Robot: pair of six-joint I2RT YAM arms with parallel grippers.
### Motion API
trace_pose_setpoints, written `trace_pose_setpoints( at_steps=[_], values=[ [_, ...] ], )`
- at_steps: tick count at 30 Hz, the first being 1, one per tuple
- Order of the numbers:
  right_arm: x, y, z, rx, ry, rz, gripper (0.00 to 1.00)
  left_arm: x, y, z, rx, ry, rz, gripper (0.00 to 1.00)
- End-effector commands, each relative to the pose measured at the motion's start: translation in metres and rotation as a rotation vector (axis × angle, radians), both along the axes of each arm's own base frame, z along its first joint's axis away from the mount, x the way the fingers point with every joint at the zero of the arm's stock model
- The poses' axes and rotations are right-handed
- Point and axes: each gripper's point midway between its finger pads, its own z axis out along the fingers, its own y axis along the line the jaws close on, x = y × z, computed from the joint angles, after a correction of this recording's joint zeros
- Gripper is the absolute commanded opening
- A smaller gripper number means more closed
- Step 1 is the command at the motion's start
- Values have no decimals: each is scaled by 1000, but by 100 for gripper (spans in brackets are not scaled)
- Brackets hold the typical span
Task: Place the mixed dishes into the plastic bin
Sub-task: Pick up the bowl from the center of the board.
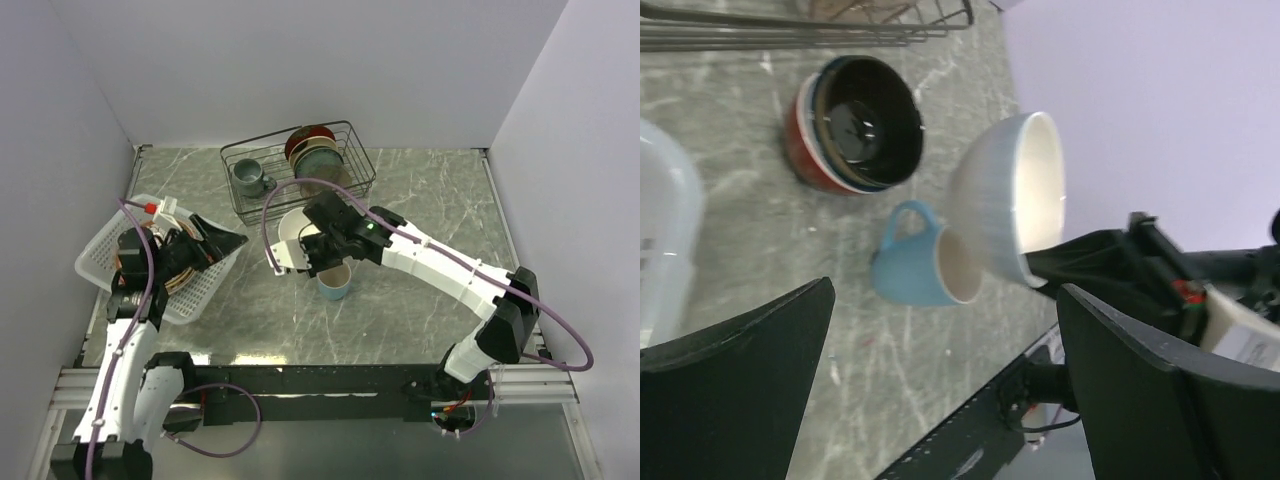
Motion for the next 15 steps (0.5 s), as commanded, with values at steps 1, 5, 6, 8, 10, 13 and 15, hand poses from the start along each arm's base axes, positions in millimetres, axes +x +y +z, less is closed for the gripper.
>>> trace_pose_setpoints(
  at_steps=[1, 5, 6, 8, 10, 13, 15],
  values=[
    [-9, 9, 29, 87, -71, 51, 0, 0, -19, 29, -51, -34, 22, 99],
    [-19, 13, 23, 75, -59, 78, 0, 4, -38, 17, -36, 50, 28, 99],
    [-20, 13, 22, 69, -56, 80, 0, 4, -42, 14, -26, 72, 28, 99],
    [-23, 15, 22, 70, -55, 86, 0, 6, -53, 4, 7, 124, 35, 99],
    [-24, 16, 22, 69, -54, 89, 0, 4, -66, 2, 30, 139, 30, 99],
    [-25, 17, 19, 60, -49, 92, 0, 1, -84, 1, 63, 151, 6, 99],
    [-26, 18, 18, 59, -48, 95, 0, 7, -84, -12, 123, 191, 54, 99]
  ],
)
